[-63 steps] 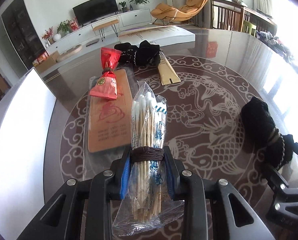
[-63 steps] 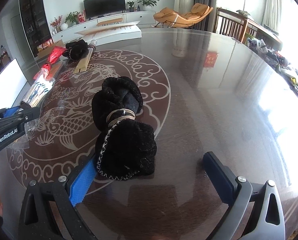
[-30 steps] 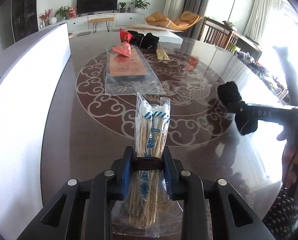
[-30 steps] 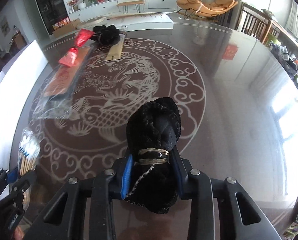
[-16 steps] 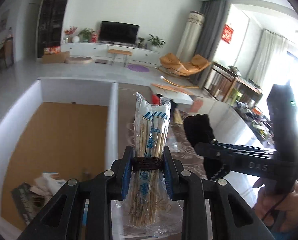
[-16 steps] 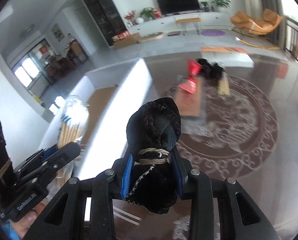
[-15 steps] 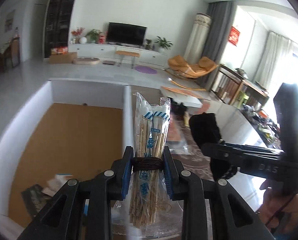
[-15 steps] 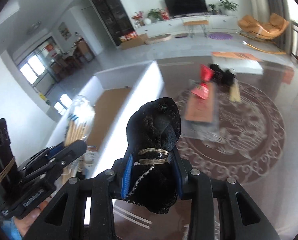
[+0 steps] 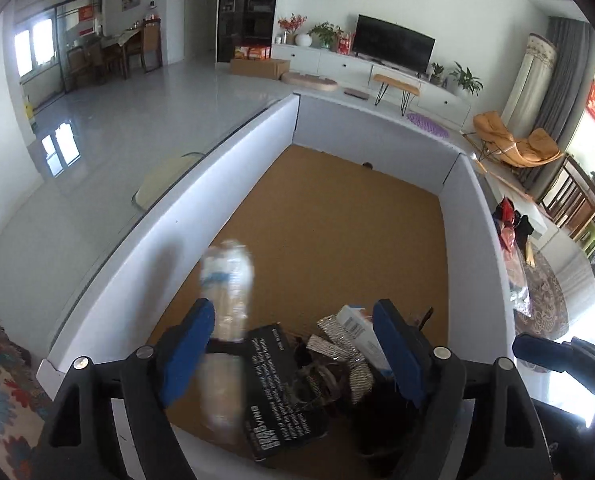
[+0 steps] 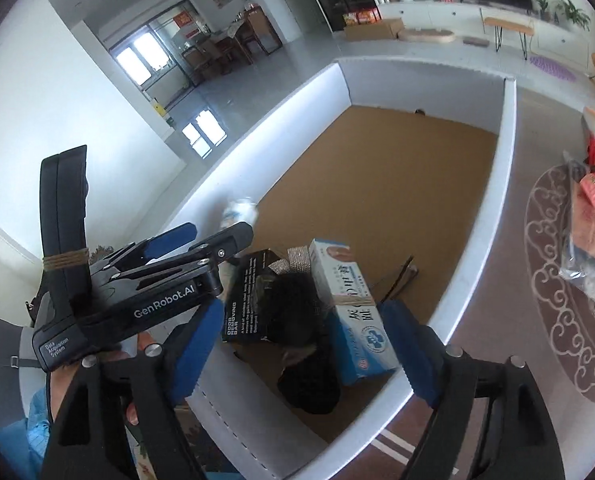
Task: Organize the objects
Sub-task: 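Open both tools over the bin, dropping the swabs and hair ties, then move both open tools back over the table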
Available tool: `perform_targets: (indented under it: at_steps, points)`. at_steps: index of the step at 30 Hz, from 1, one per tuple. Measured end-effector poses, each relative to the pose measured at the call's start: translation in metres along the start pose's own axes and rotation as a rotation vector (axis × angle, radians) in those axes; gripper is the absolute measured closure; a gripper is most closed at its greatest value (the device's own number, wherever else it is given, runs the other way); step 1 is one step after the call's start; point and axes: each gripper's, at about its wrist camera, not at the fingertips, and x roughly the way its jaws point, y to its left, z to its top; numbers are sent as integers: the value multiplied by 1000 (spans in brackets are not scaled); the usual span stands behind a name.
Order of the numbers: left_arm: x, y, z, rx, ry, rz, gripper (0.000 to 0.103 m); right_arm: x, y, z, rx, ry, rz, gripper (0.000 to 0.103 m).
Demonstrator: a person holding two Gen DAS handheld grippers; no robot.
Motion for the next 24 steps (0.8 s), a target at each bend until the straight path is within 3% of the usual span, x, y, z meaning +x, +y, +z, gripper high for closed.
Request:
perform_targets:
  at_steps: [3,4,8,11,14,17,21,24]
  points:
    - [-8,-30,0,41,-39,-50,21,-39,-13,-9,-18,-138,-90,10]
    - [-10,-42,1,60,-51,-69,21,-53,-22,-14,-3,-182,-129,1]
    - [-27,-102,-7,156,-87,-182,20,-90,-95,-45,187,-298,-301,0]
    - [-36,-153,-25,262,-83,-278,14,-95,-166,-79,355,-242,-442,0]
    - [-38,-203,-49,363,-50,-352,5,-100,-219,-114,445,-196,-586,0]
    - [-27,-245,-78,441,12,-426,5,-104,-252,-141,509,-150,-649,0]
    - [15,-284,-109,505,104,-390,5,-107,-276,-160,524,-146,-726,0]
    - [39,-294,-118,497,124,-357,5,-106,-276,-170,500,-148,-774,0]
